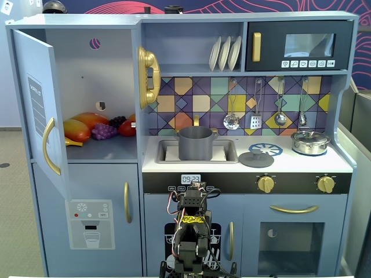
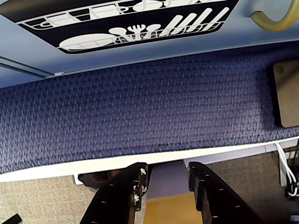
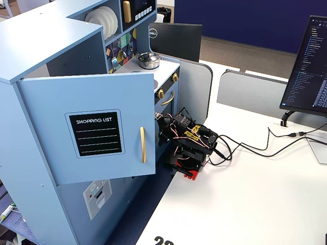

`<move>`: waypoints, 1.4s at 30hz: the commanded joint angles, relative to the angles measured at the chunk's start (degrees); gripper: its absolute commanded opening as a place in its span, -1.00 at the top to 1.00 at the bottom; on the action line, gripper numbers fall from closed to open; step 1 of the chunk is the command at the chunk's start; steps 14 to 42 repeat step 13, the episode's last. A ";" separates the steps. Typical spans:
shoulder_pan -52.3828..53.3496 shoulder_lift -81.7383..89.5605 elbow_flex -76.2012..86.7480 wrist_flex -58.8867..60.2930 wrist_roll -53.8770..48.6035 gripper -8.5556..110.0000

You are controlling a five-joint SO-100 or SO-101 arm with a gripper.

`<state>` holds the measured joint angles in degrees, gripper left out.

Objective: Pick up the green pineapple from the left cabinet and place it in the gray recipient

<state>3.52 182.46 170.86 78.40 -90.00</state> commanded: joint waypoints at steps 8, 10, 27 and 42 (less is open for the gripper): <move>-0.70 -0.35 1.05 9.32 2.11 0.81; -0.70 -0.35 1.05 9.32 2.11 0.81; -0.70 -0.35 1.05 9.32 2.11 0.81; -0.70 -0.35 1.05 9.32 2.11 0.81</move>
